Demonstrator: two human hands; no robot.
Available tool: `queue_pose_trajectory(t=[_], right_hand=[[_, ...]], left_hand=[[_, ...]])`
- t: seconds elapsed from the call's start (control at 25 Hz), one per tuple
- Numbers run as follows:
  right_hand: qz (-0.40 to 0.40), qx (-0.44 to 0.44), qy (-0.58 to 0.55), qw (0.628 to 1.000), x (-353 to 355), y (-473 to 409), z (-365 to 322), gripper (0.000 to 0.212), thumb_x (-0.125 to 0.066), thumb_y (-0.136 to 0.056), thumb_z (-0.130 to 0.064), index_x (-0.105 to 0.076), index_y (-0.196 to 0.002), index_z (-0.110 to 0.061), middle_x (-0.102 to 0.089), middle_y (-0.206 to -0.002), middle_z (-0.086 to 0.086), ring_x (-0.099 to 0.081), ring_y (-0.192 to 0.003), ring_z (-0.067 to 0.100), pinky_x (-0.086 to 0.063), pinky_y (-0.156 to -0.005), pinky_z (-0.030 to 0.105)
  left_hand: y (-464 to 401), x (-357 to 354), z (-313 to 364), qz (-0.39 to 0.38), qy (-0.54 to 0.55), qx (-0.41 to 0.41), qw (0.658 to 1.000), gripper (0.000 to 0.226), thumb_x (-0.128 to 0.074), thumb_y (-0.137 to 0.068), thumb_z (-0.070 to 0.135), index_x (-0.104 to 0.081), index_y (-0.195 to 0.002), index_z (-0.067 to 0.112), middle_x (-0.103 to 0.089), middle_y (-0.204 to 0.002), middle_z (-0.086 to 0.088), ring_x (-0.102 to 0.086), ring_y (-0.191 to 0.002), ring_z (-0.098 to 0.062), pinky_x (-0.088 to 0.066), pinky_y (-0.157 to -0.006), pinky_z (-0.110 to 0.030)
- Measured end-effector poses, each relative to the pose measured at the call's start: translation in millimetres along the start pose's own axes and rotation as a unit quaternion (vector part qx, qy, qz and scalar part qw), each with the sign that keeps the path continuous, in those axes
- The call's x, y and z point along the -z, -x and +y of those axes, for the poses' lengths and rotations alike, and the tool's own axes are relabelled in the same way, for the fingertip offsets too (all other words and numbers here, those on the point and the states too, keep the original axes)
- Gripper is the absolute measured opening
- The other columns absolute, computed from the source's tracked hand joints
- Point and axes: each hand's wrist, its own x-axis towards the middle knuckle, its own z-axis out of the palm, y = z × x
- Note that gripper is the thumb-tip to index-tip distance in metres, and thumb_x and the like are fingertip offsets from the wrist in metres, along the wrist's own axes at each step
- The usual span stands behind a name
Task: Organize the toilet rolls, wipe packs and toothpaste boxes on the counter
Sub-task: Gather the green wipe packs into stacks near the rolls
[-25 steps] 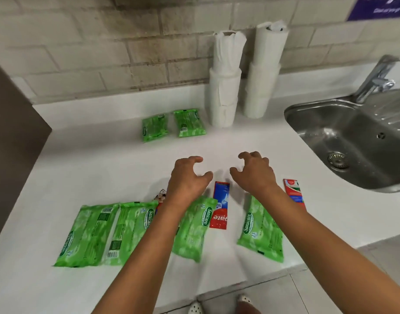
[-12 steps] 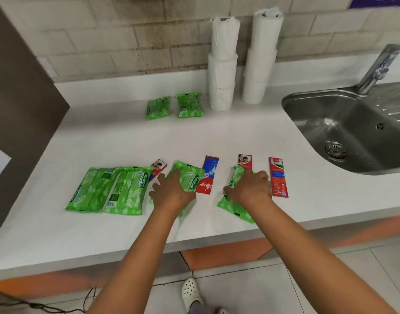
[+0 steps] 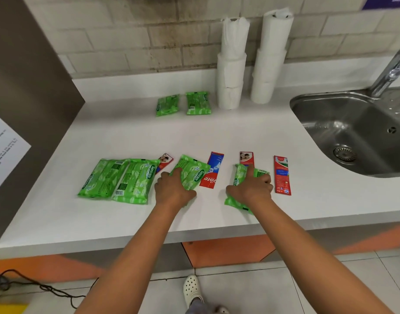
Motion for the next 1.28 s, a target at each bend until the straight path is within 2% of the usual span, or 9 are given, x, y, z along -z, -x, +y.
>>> queue_pose_trajectory(t=[0.12,0.24,0.36,0.48,0.6,0.8,1.0,1.2,1.28], right_hand=[[0.034,0.030,-0.013,0.999,10.7,5.2,-3.5,0.098,-0.057,-0.079,-0.050,0.008,-0.148,-0.025,-0.016,-0.141,0.027,-0.034,-0.124,0.044,-0.045,-0.092,0.044],[0.074,0.084,-0.079,0.991,34.1,4.2,-21.6,0.096,-0.060,-0.078,-0.046,0.003,-0.148,-0.025,-0.018,-0.141,0.024,-0.031,-0.126,0.044,-0.042,-0.095,0.045],[0.104,0.130,-0.107,0.980,51.2,-9.7,-46.0,0.095,-0.061,-0.078,-0.044,-0.001,-0.148,-0.024,-0.022,-0.138,0.021,-0.031,-0.126,0.043,-0.039,-0.097,0.045],[0.120,0.172,-0.119,0.970,61.4,-31.3,-72.0,0.093,-0.062,-0.077,-0.042,-0.004,-0.148,-0.024,-0.027,-0.134,0.021,-0.034,-0.123,0.043,-0.038,-0.097,0.045],[0.135,0.207,-0.125,0.961,70.1,-52.5,-99.2,0.089,-0.062,-0.078,-0.040,-0.009,-0.148,-0.024,-0.030,-0.132,0.021,-0.036,-0.120,0.043,-0.039,-0.095,0.044],[0.144,0.218,-0.122,0.957,81.4,-87.0,-142.3,0.085,-0.063,-0.078,-0.038,-0.015,-0.147,-0.027,-0.031,-0.132,0.022,-0.035,-0.120,0.042,-0.041,-0.095,0.045],[0.140,0.203,-0.108,0.963,94.8,-137.6,-195.7,0.083,-0.062,-0.078,-0.040,-0.016,-0.146,-0.029,-0.030,-0.134,0.022,-0.033,-0.121,0.042,-0.041,-0.095,0.046],[0.117,0.183,-0.058,0.974,97.8,-185.4,-239.8,0.085,-0.060,-0.080,-0.041,-0.010,-0.147,-0.029,-0.024,-0.140,0.021,-0.029,-0.126,0.042,-0.040,-0.098,0.046],[0.106,0.172,-0.040,0.978,97.1,-204.1,-252.0,0.086,-0.059,-0.079,-0.042,-0.008,-0.147,-0.029,-0.021,-0.143,0.021,-0.026,-0.129,0.042,-0.039,-0.101,0.045]], left_hand=[[-0.9,4.1,1.3,0.020,0.100,0.002,0.995,0.082,-0.070,-0.071,0.032,-0.030,-0.142,0.020,-0.041,-0.135,-0.018,-0.046,-0.121,-0.034,-0.043,-0.100,-0.041],[-14.1,24.4,8.9,0.057,0.208,-0.001,0.976,0.080,-0.070,-0.067,0.032,-0.036,-0.139,0.021,-0.047,-0.129,-0.015,-0.057,-0.109,-0.033,-0.051,-0.090,-0.039],[-35.1,50.8,22.7,0.093,0.251,-0.013,0.964,0.073,-0.070,-0.070,0.030,-0.040,-0.136,0.021,-0.052,-0.123,-0.015,-0.056,-0.110,-0.032,-0.050,-0.090,-0.036],[-62.6,72.5,30.1,0.096,0.270,-0.019,0.958,0.073,-0.068,-0.066,0.035,-0.041,-0.134,0.023,-0.056,-0.123,-0.013,-0.056,-0.111,-0.030,-0.048,-0.094,-0.033],[-93.9,88.6,29.1,0.090,0.297,-0.016,0.950,0.079,-0.064,-0.060,0.040,-0.041,-0.133,0.025,-0.056,-0.124,-0.012,-0.059,-0.108,-0.030,-0.050,-0.094,-0.037],[-152.6,104.3,23.1,0.094,0.302,0.004,0.949,0.068,-0.068,-0.074,0.029,-0.041,-0.135,0.021,-0.055,-0.126,-0.012,-0.056,-0.111,-0.028,-0.047,-0.089,-0.028],[-222.5,127.9,21.0,0.096,0.318,0.043,0.942,0.082,-0.062,-0.057,0.043,-0.041,-0.134,0.022,-0.053,-0.126,-0.015,-0.058,-0.108,-0.032,-0.050,-0.094,-0.037],[-285.7,133.8,31.7,0.117,0.239,0.048,0.963,0.073,-0.066,-0.074,0.036,-0.034,-0.137,0.019,-0.043,-0.127,-0.019,-0.050,-0.114,-0.039,-0.045,-0.099,-0.046],[-304.7,128.4,40.3,0.110,0.211,0.052,0.970,0.072,-0.064,-0.076,0.037,-0.031,-0.138,0.019,-0.041,-0.127,-0.018,-0.047,-0.117,-0.039,-0.043,-0.100,-0.044]])
